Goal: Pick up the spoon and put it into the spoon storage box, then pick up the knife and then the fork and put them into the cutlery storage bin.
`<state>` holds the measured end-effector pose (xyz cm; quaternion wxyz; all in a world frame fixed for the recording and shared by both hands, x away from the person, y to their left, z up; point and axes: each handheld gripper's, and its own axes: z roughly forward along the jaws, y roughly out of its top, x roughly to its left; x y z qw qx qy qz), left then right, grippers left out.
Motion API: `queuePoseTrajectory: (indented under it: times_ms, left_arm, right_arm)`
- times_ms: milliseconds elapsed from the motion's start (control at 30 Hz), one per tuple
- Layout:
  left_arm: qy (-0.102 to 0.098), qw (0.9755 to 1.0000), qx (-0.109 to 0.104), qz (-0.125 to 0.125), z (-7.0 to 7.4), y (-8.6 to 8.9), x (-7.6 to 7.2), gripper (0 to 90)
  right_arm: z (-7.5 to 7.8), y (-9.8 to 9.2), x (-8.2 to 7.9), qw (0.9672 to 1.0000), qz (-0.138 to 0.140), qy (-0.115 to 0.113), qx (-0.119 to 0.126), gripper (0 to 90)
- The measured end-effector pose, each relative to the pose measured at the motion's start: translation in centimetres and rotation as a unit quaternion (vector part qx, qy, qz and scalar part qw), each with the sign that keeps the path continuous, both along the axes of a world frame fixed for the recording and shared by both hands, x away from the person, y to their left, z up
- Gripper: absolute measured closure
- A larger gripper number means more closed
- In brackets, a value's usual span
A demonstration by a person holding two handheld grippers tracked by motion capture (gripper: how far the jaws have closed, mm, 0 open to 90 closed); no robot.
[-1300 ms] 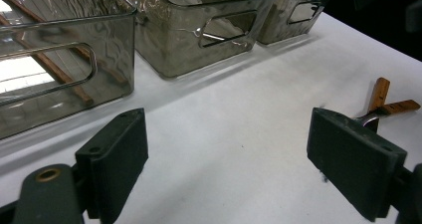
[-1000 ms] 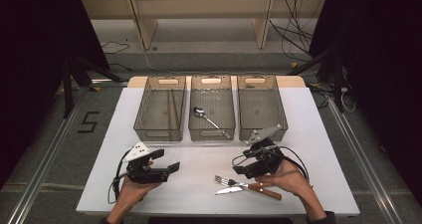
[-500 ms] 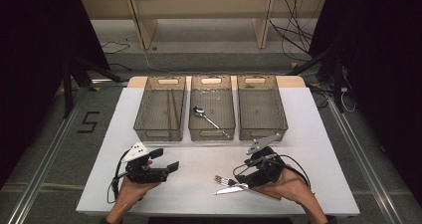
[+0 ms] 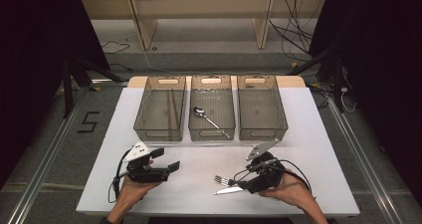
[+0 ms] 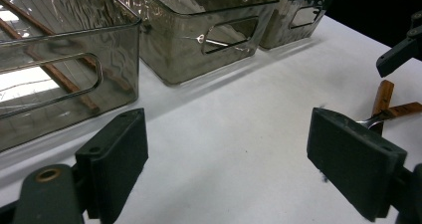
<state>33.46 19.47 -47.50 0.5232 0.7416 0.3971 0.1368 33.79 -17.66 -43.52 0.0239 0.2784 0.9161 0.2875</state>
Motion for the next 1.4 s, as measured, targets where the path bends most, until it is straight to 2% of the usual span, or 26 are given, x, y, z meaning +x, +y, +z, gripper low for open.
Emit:
queuePoseTrajectory:
  times_ms: [367,667,933,1033,1267,1400]
  left_arm:
    - [-0.001,1.0000,0.002,-0.001,0.0,-0.1,-0.1,16.0]
    - [-0.002,1.0000,0.003,0.000,0.0,-0.1,-0.1,16.0]
    - [-0.001,1.0000,0.003,-0.004,0.0,-0.3,-0.2,16.0]
    - [0.000,0.9999,0.009,-0.009,-0.2,-0.3,-0.2,16.0]
    - [-0.002,0.9999,0.008,-0.010,-0.2,-0.3,-0.4,16.0]
    - [0.000,0.9999,0.013,-0.011,-0.3,-0.4,-0.3,16.0]
  right_arm:
    - [-0.4,0.0,-0.6,0.9999,-0.002,0.005,-0.012,33.9]
    - [-0.8,-0.4,-1.0,0.9993,-0.003,0.010,-0.035,49.1]
    - [-1.1,-0.4,-1.4,0.9981,0.006,0.011,-0.060,54.7]
    - [-1.2,-0.5,-1.4,0.9979,0.006,0.016,-0.063,56.2]
    - [-1.3,-0.6,-1.5,0.9973,0.005,0.016,-0.072,59.3]
    - [-1.9,-0.5,-1.4,0.9959,0.003,0.016,-0.089,61.1]
